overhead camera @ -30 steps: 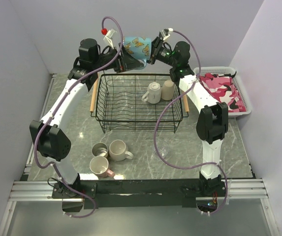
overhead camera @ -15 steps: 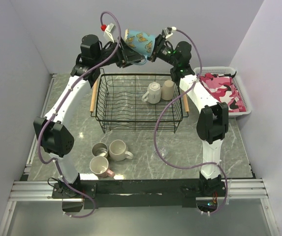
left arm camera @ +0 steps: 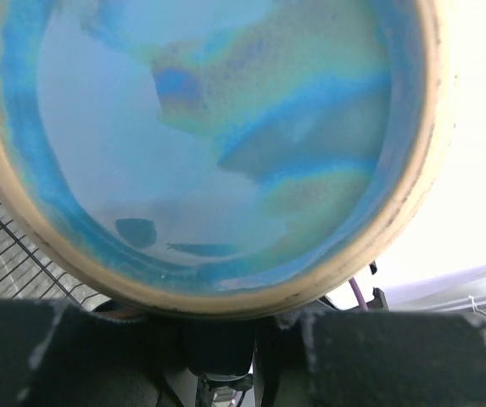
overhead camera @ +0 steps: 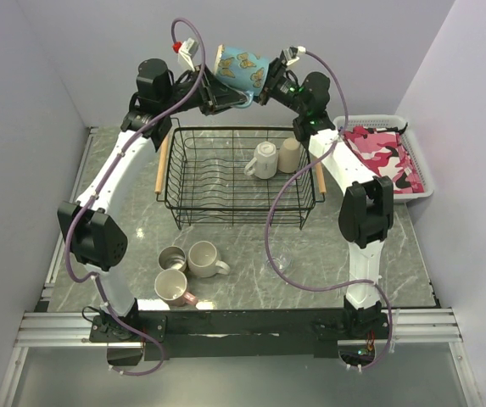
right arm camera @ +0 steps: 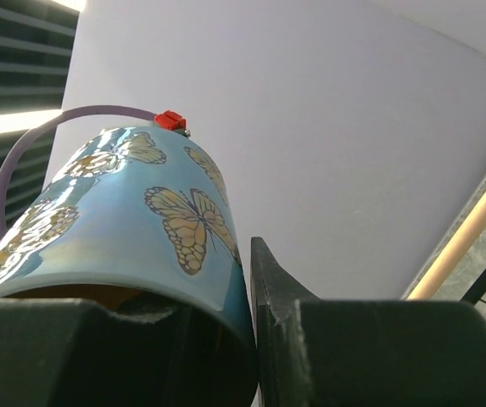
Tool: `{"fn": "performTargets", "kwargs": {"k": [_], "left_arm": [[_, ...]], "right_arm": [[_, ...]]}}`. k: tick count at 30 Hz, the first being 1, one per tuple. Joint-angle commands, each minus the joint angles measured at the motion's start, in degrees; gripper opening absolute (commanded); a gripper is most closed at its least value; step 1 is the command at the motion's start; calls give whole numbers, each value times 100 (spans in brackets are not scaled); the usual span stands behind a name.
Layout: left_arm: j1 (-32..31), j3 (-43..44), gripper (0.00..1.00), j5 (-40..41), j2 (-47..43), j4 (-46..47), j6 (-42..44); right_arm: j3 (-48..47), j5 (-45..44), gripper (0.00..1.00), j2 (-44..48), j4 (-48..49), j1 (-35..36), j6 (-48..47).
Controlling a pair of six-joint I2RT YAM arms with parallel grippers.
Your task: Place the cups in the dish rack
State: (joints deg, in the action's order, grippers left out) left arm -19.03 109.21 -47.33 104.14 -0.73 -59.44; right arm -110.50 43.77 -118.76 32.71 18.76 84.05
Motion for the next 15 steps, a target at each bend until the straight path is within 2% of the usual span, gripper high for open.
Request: {"fn": "performTargets", "kwargs": {"k": [1,9,13,15], "left_arm": [[197,294,1,-303,-104,847,178],[706,452,1,-461,-227,829,302],[865,619,1,-479,-210,794,284],[892,672,1,-496,-219,768,328]], "right_arm": [[247,774,26,238,122,198,-336],[713,914,33,467,-10,84,-530],[986,967,44,634,-72,40,-618],[1082,1002,44,679,-116,13,-671]]}}
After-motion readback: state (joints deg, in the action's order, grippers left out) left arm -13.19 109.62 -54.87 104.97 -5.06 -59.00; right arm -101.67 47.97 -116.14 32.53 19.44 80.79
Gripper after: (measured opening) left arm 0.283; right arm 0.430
